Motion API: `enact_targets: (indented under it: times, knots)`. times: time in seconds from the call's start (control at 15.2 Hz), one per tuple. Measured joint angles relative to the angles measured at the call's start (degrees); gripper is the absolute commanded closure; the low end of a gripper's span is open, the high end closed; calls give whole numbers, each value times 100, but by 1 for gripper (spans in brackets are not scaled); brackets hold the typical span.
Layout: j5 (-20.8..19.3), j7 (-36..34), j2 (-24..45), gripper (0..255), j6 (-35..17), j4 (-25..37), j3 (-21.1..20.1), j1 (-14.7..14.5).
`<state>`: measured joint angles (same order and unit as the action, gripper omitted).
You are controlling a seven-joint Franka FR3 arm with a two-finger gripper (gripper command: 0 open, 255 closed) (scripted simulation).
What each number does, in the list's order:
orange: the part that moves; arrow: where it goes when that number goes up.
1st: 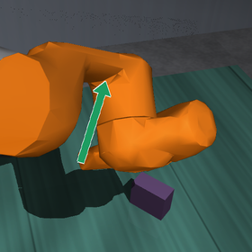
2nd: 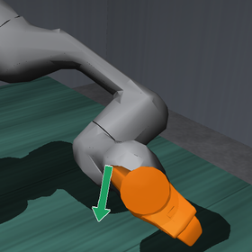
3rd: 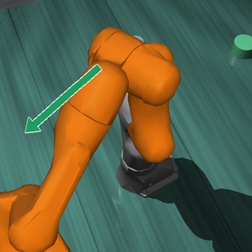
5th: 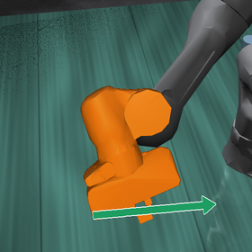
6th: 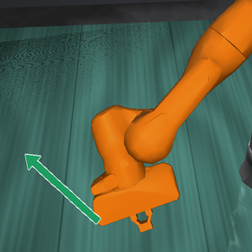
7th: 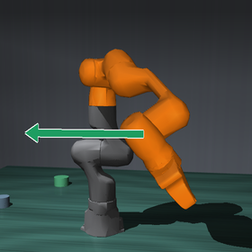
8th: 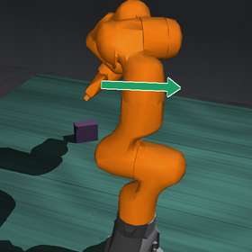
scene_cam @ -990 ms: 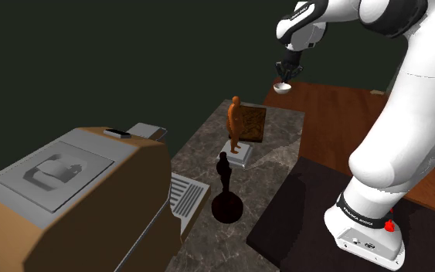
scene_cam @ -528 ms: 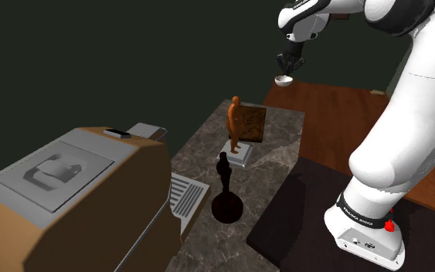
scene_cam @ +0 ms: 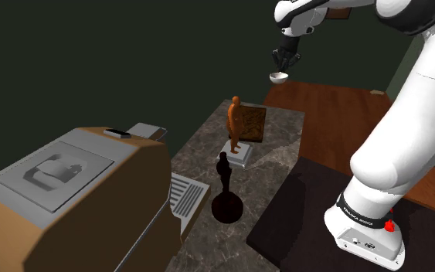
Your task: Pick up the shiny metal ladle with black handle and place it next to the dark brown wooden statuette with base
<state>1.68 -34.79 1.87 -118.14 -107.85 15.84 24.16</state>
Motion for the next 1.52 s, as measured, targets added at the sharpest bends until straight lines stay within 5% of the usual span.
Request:
enact_targets:
  times: [0.92, 1.52]
  knots:
    - [-454, -2104, -846, 255, -146, -998, -1031, -891]
    - [-558, -3352, -796, 255, -11, -879, -1718, -1410]
